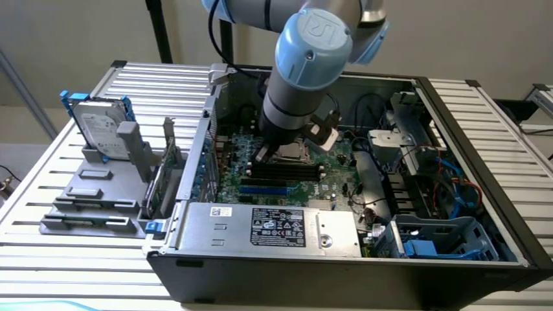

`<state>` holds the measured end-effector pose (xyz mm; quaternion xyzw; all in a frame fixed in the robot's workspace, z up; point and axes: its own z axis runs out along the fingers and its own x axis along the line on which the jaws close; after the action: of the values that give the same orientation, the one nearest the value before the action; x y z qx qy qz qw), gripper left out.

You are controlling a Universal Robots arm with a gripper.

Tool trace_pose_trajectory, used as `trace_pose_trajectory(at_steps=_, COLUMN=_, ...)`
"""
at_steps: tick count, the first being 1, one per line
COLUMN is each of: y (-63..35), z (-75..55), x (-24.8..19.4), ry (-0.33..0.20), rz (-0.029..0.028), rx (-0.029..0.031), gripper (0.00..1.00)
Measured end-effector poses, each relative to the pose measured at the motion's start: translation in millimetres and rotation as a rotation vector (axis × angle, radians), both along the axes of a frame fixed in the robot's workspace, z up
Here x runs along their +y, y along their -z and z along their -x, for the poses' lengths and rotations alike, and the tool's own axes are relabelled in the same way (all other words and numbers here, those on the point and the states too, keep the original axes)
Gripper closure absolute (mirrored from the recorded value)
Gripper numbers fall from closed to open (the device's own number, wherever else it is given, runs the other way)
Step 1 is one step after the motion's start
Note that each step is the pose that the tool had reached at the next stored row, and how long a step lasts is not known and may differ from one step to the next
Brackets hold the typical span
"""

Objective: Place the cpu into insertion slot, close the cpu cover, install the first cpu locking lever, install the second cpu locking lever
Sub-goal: 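Install the second cpu locking lever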

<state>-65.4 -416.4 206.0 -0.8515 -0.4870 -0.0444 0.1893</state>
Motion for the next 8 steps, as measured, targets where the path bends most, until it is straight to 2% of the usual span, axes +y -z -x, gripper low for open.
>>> trace_pose_trajectory(at_steps=8, y=8.4, z=0.0, x=0.0, ry=0.000, rz=0.0000, rx=-0.0111, gripper=0.89)
